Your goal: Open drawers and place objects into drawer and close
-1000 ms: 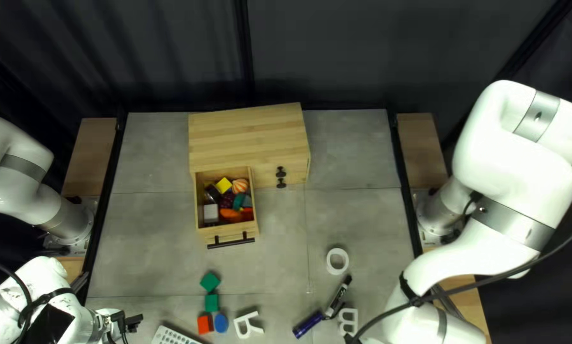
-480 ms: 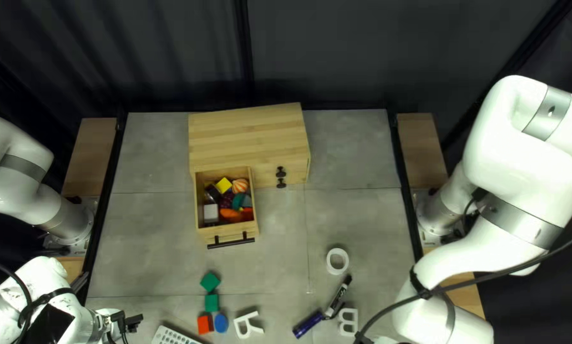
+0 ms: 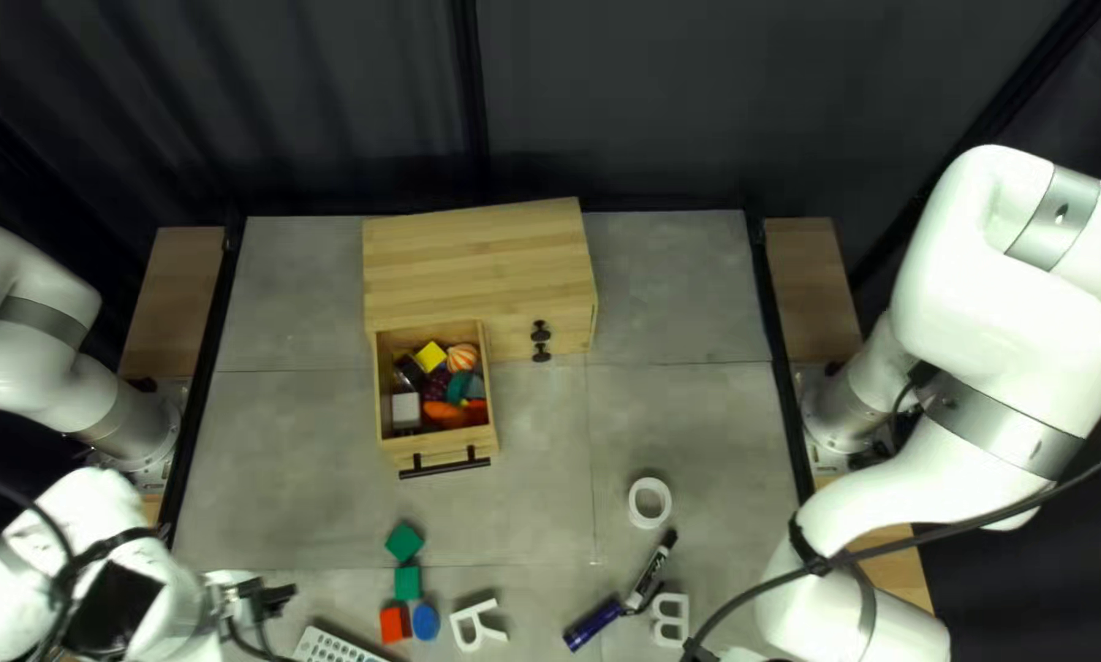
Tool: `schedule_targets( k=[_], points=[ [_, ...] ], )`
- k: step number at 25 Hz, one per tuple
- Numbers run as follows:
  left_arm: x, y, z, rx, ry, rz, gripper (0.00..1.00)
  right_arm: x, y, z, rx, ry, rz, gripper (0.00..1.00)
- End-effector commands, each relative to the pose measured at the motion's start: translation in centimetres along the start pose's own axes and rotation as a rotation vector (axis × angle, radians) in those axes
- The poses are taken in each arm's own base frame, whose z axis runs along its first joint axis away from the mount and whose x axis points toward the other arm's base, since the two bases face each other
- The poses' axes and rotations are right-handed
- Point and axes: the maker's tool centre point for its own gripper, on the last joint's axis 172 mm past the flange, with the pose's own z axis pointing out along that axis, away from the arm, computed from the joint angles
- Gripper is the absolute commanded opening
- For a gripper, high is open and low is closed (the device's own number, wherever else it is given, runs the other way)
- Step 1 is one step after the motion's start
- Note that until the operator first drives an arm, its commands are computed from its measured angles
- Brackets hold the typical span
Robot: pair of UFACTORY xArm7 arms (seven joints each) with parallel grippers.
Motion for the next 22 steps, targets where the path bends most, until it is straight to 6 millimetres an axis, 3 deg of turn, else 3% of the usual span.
schedule_targets(
  k=[1,6,17,19,22],
  points=[
    [0.9,-2.1,-0.3,0.035,-0.013,0.176,1.00,0.0,0.0,0.0,0.000,0.000,0.000,1.00],
    [-0.1,-3.8,-1.5,0.096,-0.027,0.398,1.00,0.0,0.0,0.0,0.000,0.000,0.000,1.00],
    [0.1,-4.0,-1.7,0.089,-0.005,0.391,1.00,0.0,0.0,0.0,0.000,0.000,0.000,1.00],
    [1.0,-5.4,-1.0,0.045,0.005,0.400,1.00,0.0,0.0,0.0,0.000,0.000,0.000,1.00],
    [0.9,-7.0,0.4,0.019,-0.008,0.405,1.00,0.0,0.0,0.0,0.000,0.000,0.000,1.00]
  ],
)
